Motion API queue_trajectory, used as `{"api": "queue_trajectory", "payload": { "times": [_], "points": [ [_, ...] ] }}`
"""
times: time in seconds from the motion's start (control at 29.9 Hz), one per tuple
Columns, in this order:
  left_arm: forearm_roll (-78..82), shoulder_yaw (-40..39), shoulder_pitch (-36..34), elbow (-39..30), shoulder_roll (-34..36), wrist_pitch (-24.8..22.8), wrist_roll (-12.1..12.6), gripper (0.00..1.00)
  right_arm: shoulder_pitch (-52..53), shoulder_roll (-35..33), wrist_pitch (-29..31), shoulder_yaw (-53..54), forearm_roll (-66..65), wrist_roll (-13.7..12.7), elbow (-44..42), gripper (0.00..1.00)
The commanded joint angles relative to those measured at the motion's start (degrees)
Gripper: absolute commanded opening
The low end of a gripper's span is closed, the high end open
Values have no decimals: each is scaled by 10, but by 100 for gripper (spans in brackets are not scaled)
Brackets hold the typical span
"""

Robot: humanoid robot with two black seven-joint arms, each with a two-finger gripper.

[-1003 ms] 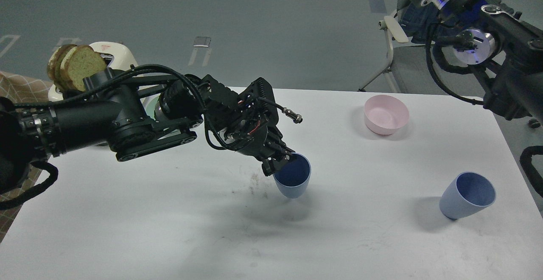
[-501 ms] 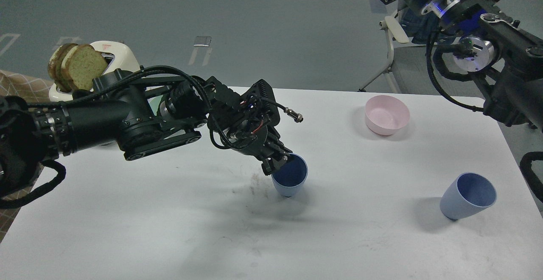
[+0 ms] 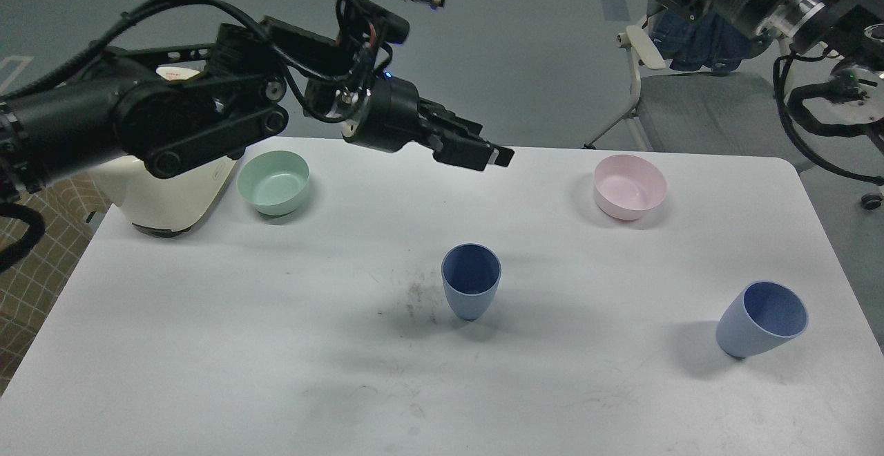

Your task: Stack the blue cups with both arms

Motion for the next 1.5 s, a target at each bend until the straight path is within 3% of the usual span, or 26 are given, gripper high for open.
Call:
{"api": "queue_trajectory", "payload": {
  "times": [0.0, 0.2, 0.3, 0.4, 0.57, 0.77, 1.2, 1.3, 1.47],
  "points": [
    [-177, -43, 18, 59, 20, 0, 9, 95, 10, -128, 0, -52, -119, 0, 108, 100],
    [-373, -116, 84, 102, 11, 0, 12, 95, 1, -311, 0, -80, -365, 0, 257, 100],
    [-391, -124, 100, 106, 9, 0, 12, 95, -9, -379, 0, -96, -455, 0, 302, 100],
    [-391, -124, 110, 106, -3, 0, 11, 95, -37, -440, 0, -100, -541, 0, 335, 100],
    [-390, -127, 120, 106, -12, 0, 11, 95, -96, -480, 0, -99, -667, 0, 347, 100],
    [-390, -128, 120, 106, -19, 0, 10, 95, -119, -491, -52, -114, -699, 0, 347, 99],
    [-390, -129, 130, 98, -18, 0, 10, 95, -138, -447, -84, -157, -697, 0, 333, 93],
    [-390, -129, 132, 98, -18, 0, 9, 95, -147, -430, -87, -157, -692, 0, 325, 89],
    [-390, -129, 136, 98, -16, 0, 9, 95, -166, -396, -91, -157, -681, 0, 307, 69]
  ]
}}
